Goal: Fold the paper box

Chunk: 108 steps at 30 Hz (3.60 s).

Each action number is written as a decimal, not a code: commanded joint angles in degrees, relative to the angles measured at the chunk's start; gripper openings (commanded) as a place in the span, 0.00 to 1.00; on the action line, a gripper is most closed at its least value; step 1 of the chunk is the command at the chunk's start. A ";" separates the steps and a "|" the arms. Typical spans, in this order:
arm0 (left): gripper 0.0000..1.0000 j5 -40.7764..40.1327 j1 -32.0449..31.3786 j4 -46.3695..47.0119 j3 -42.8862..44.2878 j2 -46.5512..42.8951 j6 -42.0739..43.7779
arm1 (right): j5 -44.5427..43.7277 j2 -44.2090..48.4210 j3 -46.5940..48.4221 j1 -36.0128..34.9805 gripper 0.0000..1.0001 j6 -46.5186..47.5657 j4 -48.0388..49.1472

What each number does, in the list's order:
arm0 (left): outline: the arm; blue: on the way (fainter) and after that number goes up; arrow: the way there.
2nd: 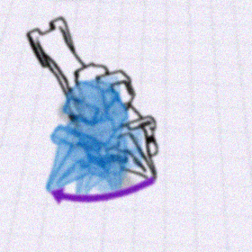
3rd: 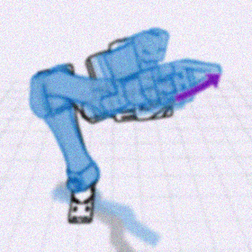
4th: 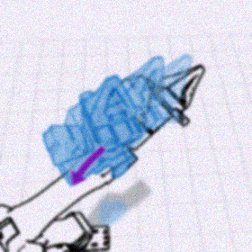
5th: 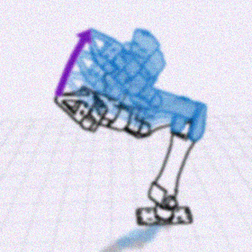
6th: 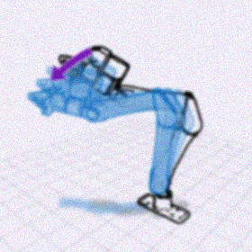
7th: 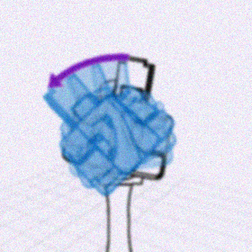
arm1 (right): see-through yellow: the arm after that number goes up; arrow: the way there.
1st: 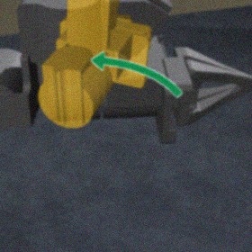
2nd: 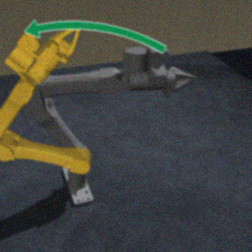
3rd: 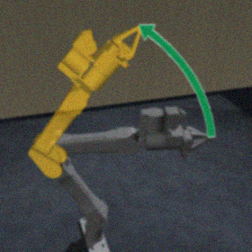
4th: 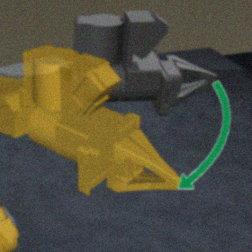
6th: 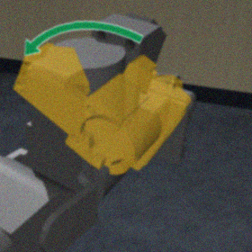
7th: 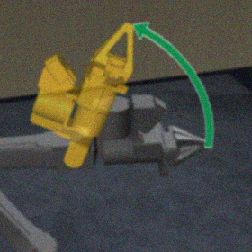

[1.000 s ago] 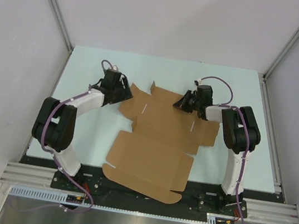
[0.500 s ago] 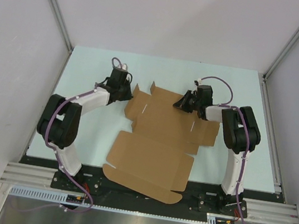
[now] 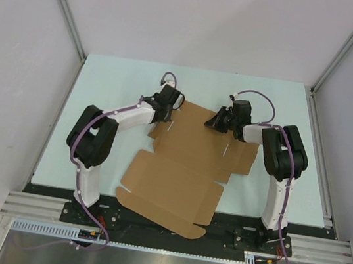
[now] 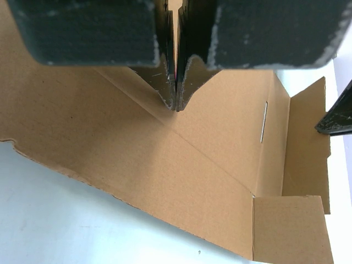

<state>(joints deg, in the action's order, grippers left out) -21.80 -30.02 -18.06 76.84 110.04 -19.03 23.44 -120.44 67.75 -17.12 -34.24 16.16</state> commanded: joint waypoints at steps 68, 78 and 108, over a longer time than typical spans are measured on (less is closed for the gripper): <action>0.79 45.88 23.52 18.86 -9.26 -5.63 -20.44 | -1.65 -2.60 -1.12 0.78 0.00 2.16 -7.55; 0.75 47.38 20.89 18.59 -8.20 0.00 -18.42 | -1.56 -3.13 -1.12 0.95 0.00 2.07 -7.20; 0.72 46.14 26.86 17.89 -12.25 -2.55 -23.69 | -1.21 -2.87 -1.12 1.13 0.00 1.98 -7.29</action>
<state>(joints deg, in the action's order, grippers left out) 21.63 -2.11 0.99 61.87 105.89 -44.34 24.47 -120.55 67.75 -16.49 -34.26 16.10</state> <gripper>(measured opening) 0.720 0.009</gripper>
